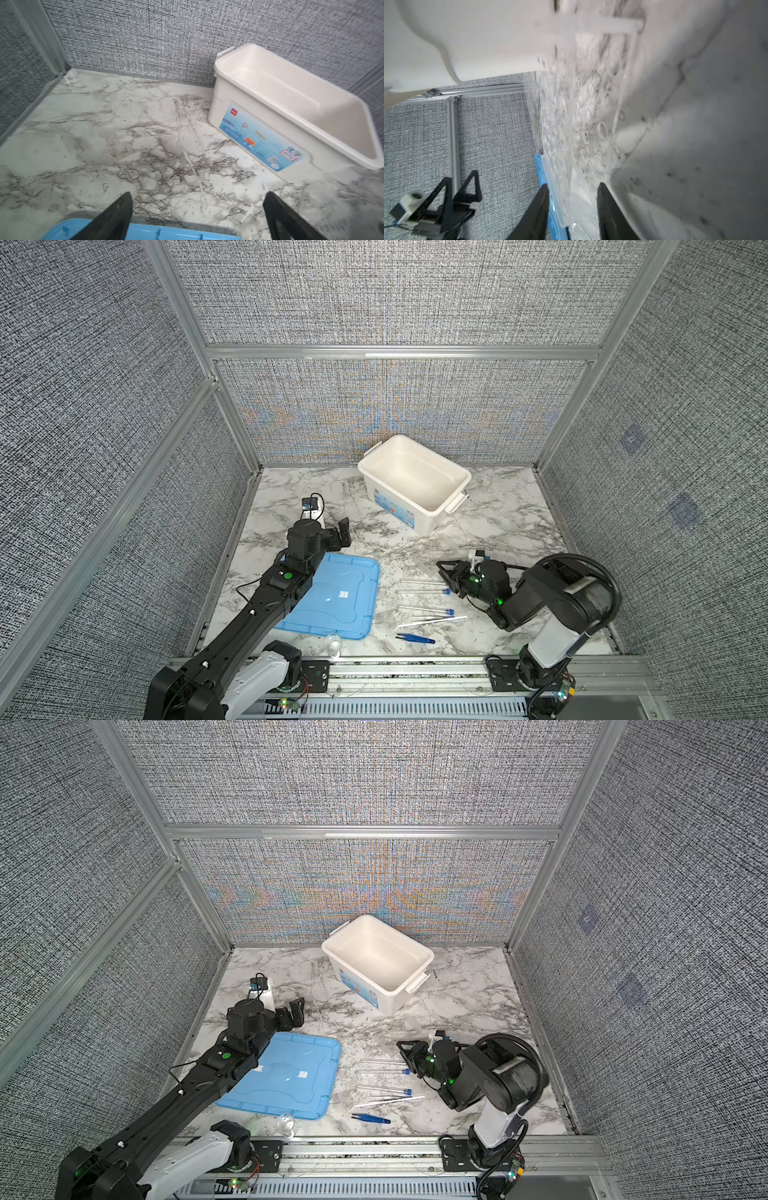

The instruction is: Organize the chemistry lab equipment

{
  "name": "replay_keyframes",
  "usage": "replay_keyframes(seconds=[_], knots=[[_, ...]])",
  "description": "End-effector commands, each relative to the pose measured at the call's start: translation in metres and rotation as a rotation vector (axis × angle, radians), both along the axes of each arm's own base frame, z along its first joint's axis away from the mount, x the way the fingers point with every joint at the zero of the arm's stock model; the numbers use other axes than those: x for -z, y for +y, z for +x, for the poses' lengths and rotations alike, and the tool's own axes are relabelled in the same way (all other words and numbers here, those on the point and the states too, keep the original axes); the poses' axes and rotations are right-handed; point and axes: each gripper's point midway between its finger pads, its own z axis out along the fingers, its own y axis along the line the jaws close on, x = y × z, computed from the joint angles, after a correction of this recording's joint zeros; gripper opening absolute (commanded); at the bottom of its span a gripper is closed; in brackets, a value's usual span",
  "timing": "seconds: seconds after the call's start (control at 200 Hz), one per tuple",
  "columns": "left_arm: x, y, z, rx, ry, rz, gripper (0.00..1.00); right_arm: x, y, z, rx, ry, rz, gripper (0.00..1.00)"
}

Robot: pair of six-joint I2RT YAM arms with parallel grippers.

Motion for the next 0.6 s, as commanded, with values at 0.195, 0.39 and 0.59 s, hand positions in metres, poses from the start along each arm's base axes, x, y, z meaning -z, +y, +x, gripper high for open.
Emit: replay_keyframes(seconds=[0.195,0.39,0.59], knots=[[0.016,-0.055,-0.034,0.143,0.263,-0.076,0.99,-0.020,-0.060,-0.012,0.047,0.068,-0.406,0.60],[0.031,-0.136,-0.076,0.463,0.405,-0.106,0.99,-0.066,-0.102,0.002,0.004,-0.062,-0.570,0.63],[0.052,-0.161,-0.092,0.516,0.485,-0.093,0.99,-0.078,-0.072,0.039,-0.265,-0.138,-0.507,0.59]])
